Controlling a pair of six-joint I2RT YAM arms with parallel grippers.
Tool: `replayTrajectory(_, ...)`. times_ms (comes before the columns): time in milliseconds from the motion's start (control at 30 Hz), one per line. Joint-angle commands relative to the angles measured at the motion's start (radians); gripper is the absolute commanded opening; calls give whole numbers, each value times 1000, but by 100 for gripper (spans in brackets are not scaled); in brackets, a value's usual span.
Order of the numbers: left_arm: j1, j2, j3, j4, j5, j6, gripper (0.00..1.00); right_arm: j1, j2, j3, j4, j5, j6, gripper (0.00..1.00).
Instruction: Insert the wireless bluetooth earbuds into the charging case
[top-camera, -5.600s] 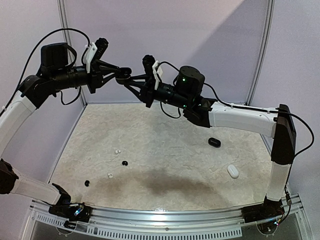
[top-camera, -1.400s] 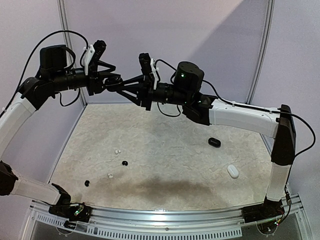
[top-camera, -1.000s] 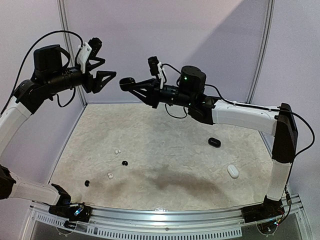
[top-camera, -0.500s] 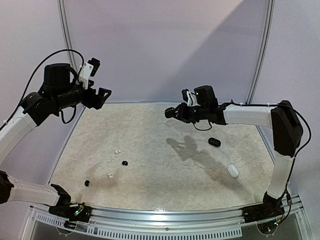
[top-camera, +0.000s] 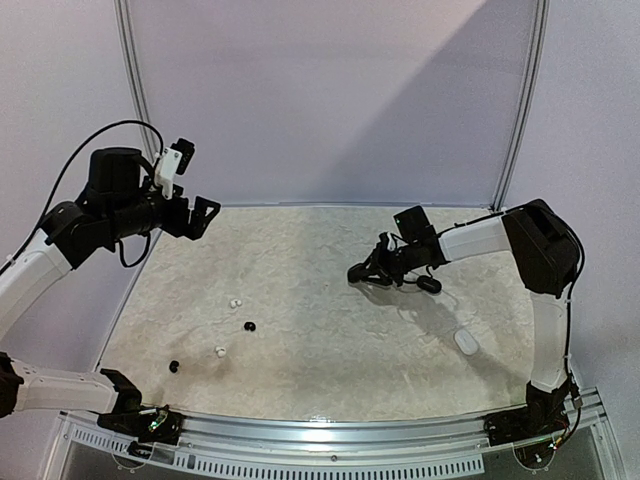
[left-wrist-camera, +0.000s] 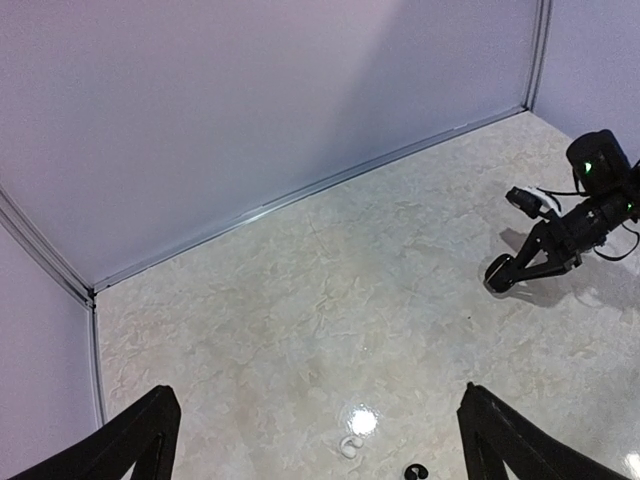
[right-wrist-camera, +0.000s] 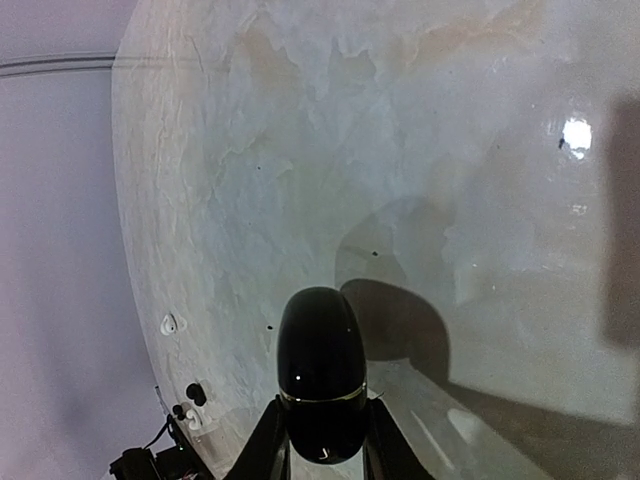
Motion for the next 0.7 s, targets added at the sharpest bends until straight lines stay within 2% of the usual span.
replayTrajectory(0,5,-15,-25,10,-12,-12,99,-18,52,27,-19,-48,7,8)
replayTrajectory(100,5,-17,-30,21,-14,-6,99,-20,95,79,-21,-52,11,7)
replayTrajectory(300,6,-29,-45,40,-10,-6,99,-30,237,301,-80,-35,17,9)
replayTrajectory(367,6,-36,-47,40,-9,-6,99,-33,269,357,-116,-26,13,22)
replayTrajectory(400,7,-39,-47,37,-10,-5,99,-32,284,376,-138,-16,5,34)
replayTrajectory(467,6,-42,-47,34,-10,-2,99,-34,289,399,-174,-1,-16,47)
replayTrajectory(533,6,-43,-51,38,-10,0,99,-38,284,424,-231,21,-45,65)
replayTrajectory(633,7,-44,-59,46,-2,0,99,-43,261,486,-319,64,-121,79)
replayTrajectory(667,7,-45,-61,49,2,0,99,-45,251,515,-362,78,-144,88)
